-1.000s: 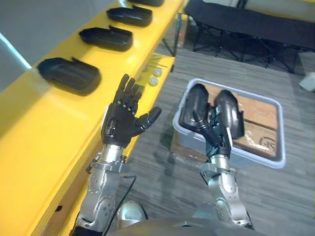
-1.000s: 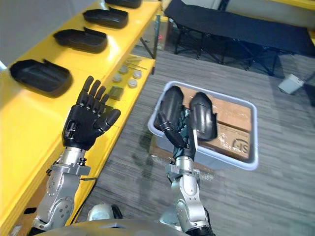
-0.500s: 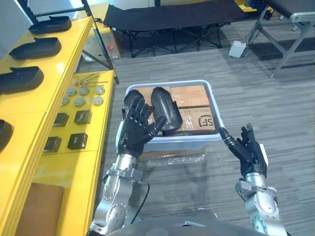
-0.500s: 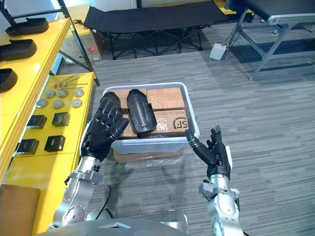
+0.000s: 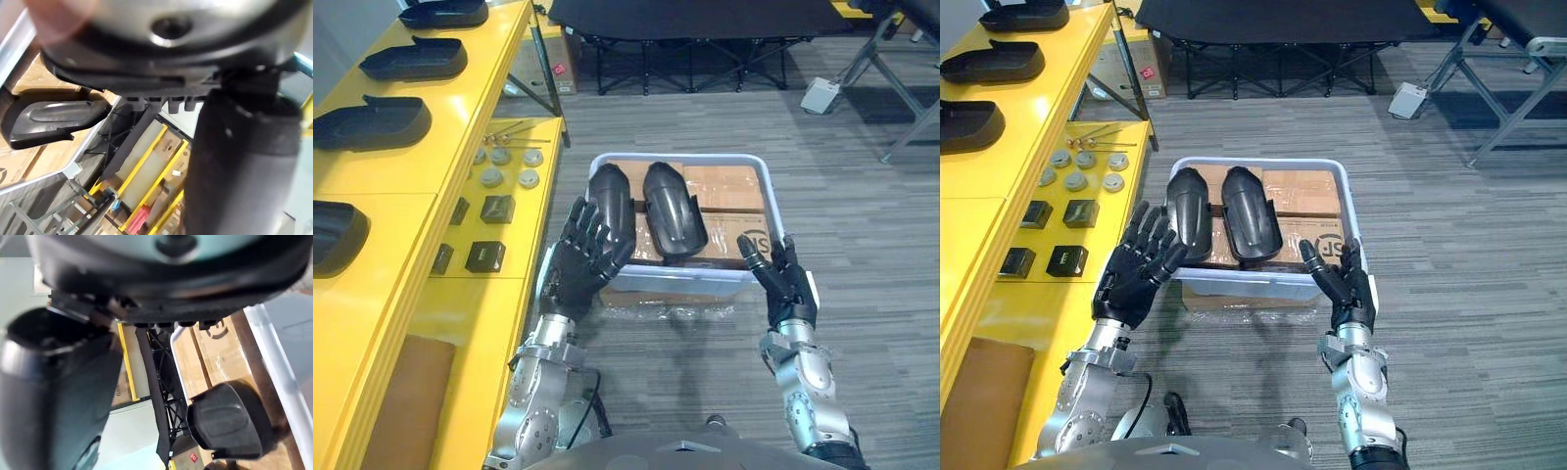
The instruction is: Walk over and take three plastic housings, then place them on the shelf
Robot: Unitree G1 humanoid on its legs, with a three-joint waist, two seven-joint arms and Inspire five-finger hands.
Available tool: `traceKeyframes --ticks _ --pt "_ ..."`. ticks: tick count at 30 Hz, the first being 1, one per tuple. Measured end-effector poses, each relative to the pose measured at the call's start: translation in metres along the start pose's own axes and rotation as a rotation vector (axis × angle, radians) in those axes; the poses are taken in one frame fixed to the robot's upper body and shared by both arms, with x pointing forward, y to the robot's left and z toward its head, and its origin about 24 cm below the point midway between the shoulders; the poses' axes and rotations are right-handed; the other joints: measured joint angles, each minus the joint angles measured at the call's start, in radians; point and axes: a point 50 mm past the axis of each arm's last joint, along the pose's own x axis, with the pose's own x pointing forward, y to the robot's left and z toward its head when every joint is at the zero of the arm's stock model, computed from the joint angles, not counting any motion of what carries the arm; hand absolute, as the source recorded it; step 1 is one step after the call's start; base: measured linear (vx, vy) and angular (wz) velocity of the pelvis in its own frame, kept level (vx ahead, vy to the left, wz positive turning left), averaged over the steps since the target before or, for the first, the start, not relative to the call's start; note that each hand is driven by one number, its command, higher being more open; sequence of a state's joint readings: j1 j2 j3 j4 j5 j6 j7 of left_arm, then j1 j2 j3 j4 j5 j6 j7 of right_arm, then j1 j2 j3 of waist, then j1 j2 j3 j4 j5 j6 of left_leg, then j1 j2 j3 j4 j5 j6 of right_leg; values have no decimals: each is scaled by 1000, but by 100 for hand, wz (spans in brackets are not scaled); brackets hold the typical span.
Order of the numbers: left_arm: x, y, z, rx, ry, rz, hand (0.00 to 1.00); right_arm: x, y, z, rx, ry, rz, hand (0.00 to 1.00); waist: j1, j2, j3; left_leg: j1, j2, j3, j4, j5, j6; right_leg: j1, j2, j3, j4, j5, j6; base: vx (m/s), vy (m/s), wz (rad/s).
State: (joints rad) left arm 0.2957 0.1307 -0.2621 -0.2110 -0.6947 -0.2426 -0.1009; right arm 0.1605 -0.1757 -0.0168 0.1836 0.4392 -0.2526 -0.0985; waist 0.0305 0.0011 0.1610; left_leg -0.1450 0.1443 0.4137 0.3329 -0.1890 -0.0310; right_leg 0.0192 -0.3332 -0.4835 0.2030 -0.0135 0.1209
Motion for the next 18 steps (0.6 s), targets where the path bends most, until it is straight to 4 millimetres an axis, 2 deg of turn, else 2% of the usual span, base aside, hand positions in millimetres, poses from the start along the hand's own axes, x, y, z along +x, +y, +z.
traceKeyframes --ticks 1,3,5,6,9,10,11,12,13,15,16,18 --pt "0 0 1 2 0 1 100 -1 2 -1 6 5 3 100 -4 -1 1 2 -3 -3 0 -1 3 -26 -16 5 63 -8 -13 21 167 7" --pt "-1 1 2 11 0 0 100 -8 7 -10 32 30 -13 100 -9 -29 17 56 -21 -15 -3 -2 25 -74 -83 38 251 -22 -33 52 111 20" --pt "-2 1 3 25 -3 -3 100 -11 10 -14 34 42 -16 100 -12 -30 17 66 -22 -31 14 -20 38 -71 -74 65 241 -95 -44 76 -14 31" --pt "3 1 8 57 -25 -13 100 -9 13 -10 7 24 -4 100 -9 -35 18 63 -11 -50 45 -41 37 -85 -36 76 186 -117 -46 74 -53 36" --pt "4 6 13 70 -43 12 100 -5 18 -4 -23 -7 10 100 -3 -18 26 61 20 -70 111 -89 22 -121 -7 92 146 -114 -50 18 -75 22" --pt "4 9 16 80 -51 26 100 -5 18 -2 -36 -12 6 100 -5 -13 27 55 41 -93 151 -118 5 -143 3 123 143 -104 -50 -45 -137 47" --pt "4 12 19 92 -57 33 100 -5 17 -3 -54 -4 -15 100 -6 -13 26 46 68 -130 190 -140 -27 -148 24 156 143 -45 -50 -35 -120 55" --pt "4 14 19 97 -55 38 100 -5 15 -3 -58 4 -28 100 -6 -11 26 42 82 -150 204 -149 -43 -140 41 168 154 -45 -8 46 -187 47" --pt "2 17 20 103 -52 52 100 -3 10 -2 -69 8 -48 100 3 -1 18 34 113 -173 207 -151 -72 -128 75 156 158 -70 -5 162 -224 25" --pt "2 18 21 96 -54 65 100 5 0 8 -101 -12 -77 100 6 8 16 31 149 -200 178 -117 -116 -122 117 117 160 -96 -19 226 -283 25" --pt "2 18 19 87 -44 81 100 9 -8 14 -121 -18 -103 100 2 14 13 34 162 -209 161 -102 -128 -113 134 100 160 -103 -31 143 -177 29" --pt "2 19 16 76 -25 109 100 13 -20 22 -145 -23 -143 100 -6 22 14 56 179 -214 154 -82 -124 -81 152 82 159 -114 -48 150 -142 22"
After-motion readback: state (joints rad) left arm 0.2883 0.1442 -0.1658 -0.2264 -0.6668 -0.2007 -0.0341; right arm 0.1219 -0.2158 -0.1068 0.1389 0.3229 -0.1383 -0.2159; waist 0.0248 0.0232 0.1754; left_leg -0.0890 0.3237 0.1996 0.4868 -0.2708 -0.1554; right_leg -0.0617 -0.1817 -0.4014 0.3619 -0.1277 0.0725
